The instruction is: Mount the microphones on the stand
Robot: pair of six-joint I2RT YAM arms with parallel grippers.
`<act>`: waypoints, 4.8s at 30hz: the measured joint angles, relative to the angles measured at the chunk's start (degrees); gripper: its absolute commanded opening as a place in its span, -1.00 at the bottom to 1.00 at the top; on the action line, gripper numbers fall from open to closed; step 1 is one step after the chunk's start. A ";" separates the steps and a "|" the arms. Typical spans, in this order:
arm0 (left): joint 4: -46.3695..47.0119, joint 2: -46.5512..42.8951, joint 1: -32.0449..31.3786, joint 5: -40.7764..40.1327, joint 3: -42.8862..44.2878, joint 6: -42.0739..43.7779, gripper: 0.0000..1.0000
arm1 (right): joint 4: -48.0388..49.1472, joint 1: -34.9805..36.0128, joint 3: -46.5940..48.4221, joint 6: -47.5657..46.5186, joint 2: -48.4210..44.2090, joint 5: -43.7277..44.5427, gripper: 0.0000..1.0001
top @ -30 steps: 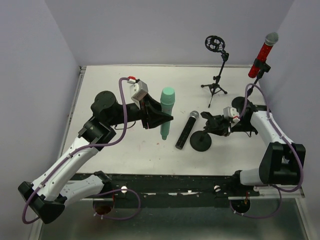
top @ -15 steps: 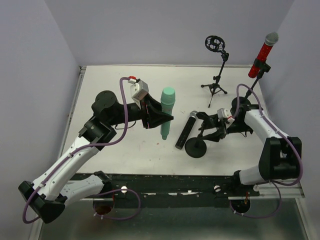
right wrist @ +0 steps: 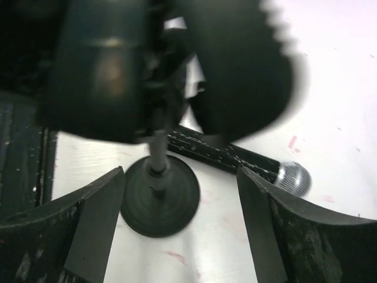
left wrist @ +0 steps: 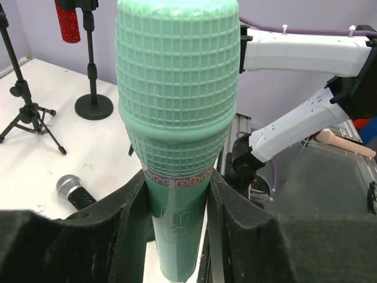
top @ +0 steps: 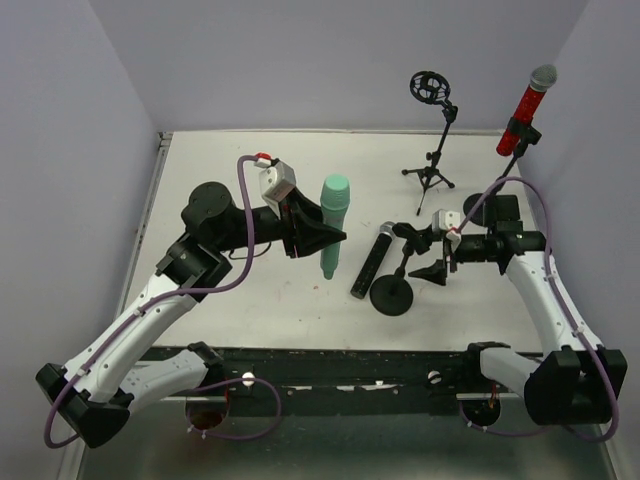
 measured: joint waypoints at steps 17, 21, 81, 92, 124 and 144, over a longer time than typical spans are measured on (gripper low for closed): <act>-1.33 -0.55 0.00 0.50 0.85 2.25 -1.00 | -1.36 -4.50 14.71 21.35 -10.43 4.85 1.00; -1.07 -0.59 0.00 0.52 0.85 2.23 -1.00 | -5.73 -4.50 15.08 18.49 -8.59 2.82 1.00; 2.99 11.15 0.00 4.98 9.53 1.14 -1.00 | -10.67 -4.44 15.30 19.41 -8.00 -7.41 0.93; 3.04 13.73 0.00 6.19 11.23 1.16 -1.00 | -11.39 -4.35 15.30 21.94 -8.57 -7.61 0.89; 3.19 15.67 -0.61 6.54 13.18 0.68 -1.00 | -0.22 -0.98 13.03 36.39 -10.69 -1.01 -0.38; -8.98 32.39 -7.85 6.62 30.86 11.78 -1.00 | -3.37 -0.98 13.29 29.90 -10.80 -1.84 -0.61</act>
